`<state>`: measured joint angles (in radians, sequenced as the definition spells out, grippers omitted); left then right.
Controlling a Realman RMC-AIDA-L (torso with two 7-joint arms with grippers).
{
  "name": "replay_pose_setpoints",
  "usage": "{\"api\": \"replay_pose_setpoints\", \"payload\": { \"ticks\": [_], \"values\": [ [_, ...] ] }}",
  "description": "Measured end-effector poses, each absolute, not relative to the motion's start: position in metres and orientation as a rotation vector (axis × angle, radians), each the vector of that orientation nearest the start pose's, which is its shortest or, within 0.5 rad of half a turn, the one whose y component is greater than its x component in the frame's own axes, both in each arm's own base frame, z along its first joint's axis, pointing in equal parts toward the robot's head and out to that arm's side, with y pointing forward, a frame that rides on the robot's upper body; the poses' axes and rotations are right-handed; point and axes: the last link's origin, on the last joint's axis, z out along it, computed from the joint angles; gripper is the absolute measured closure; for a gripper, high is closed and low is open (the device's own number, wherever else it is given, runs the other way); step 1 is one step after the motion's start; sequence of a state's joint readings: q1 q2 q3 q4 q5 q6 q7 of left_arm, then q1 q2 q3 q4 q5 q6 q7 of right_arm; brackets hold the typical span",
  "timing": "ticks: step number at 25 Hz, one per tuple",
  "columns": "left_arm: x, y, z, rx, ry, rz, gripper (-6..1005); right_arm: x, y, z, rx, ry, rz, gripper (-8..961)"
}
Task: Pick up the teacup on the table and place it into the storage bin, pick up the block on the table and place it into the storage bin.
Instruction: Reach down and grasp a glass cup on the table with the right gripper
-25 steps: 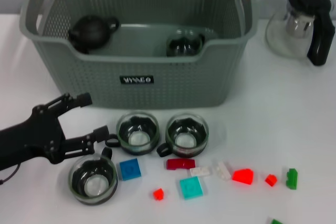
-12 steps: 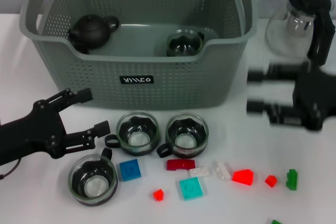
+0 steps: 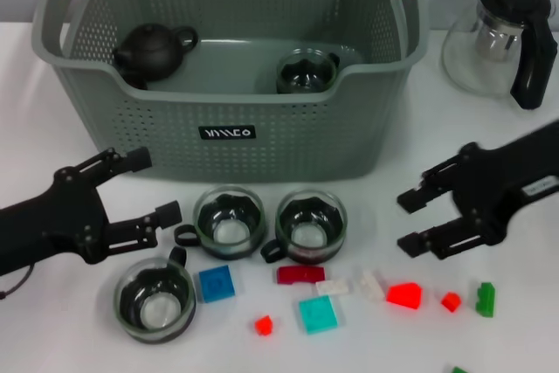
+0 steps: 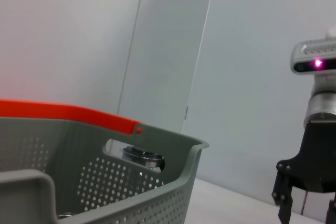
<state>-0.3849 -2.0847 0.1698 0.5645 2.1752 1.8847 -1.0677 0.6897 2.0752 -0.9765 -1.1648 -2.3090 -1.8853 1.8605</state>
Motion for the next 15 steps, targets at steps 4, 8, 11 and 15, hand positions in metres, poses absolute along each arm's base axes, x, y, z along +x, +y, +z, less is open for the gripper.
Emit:
{"api": "replay_pose_setpoints", "payload": {
  "ticks": [4, 8, 11, 15],
  "values": [
    [-0.312, 0.251, 0.029, -2.491, -0.555, -1.01, 56, 0.128, 0.347, 0.002, -3.22, 0.235, -0.387, 347],
    [-0.313, 0.251, 0.029, -2.483, -0.559, -1.01, 57, 0.099, 0.349, -0.03, -3.224, 0.033, -0.646, 347],
    [-0.313, 0.251, 0.029, -2.48, -0.562, -1.01, 57, 0.087, 0.351, -0.049, -3.17, -0.093, -0.745, 346],
    [-0.313, 0.251, 0.03, -2.471, -0.559, -1.018, 57, 0.086, 0.351, -0.069, -3.09, -0.183, -0.843, 346]
  ]
}}
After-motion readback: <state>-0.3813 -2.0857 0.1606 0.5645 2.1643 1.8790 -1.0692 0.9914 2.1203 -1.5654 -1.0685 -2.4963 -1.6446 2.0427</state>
